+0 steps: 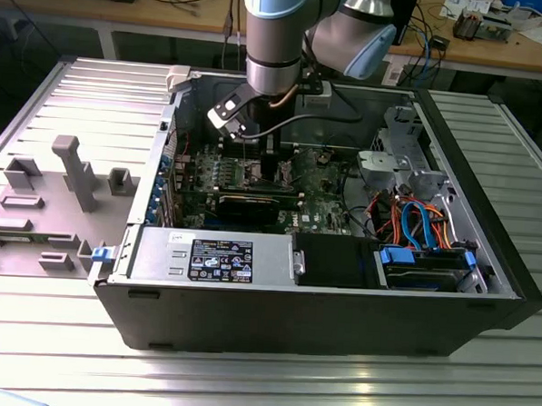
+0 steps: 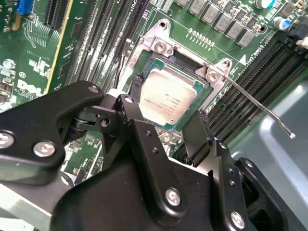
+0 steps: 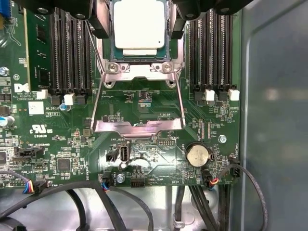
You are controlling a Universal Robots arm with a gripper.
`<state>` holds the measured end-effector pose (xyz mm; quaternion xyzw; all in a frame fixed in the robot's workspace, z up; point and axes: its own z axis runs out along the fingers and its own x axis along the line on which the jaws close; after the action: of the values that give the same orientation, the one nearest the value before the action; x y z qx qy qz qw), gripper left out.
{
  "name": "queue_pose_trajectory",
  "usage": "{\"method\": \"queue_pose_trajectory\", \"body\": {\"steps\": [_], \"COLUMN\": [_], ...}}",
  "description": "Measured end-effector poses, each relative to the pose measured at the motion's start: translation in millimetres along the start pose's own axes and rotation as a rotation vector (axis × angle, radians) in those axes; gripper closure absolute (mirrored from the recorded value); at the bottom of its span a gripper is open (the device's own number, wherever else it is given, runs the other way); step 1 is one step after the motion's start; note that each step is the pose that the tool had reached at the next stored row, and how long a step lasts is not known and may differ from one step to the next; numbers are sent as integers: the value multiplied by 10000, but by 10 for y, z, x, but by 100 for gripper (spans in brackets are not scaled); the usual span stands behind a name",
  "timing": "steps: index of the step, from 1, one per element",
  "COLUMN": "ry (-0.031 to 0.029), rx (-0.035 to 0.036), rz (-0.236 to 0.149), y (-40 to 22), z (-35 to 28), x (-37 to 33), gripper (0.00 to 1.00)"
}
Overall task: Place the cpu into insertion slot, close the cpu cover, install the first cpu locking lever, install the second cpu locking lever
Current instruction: 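Place the cpu into insertion slot, then close the cpu cover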
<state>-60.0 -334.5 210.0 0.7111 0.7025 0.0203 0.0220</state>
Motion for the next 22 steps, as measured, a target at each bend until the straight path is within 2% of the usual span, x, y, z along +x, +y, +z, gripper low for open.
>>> {"method": "queue_pose_trajectory", "body": {"steps": [5, 9, 12, 15, 22], "ry": [1, -1, -1, -1, -1], "rx": [24, 27, 27, 27, 28], "rz": [0, 1, 1, 1, 0], "y": [8, 9, 9, 10, 23], "z": [-59, -60, -60, -60, -59], "x": [0, 0, 0, 0, 0], "gripper": [40, 65, 71, 89, 89]}}
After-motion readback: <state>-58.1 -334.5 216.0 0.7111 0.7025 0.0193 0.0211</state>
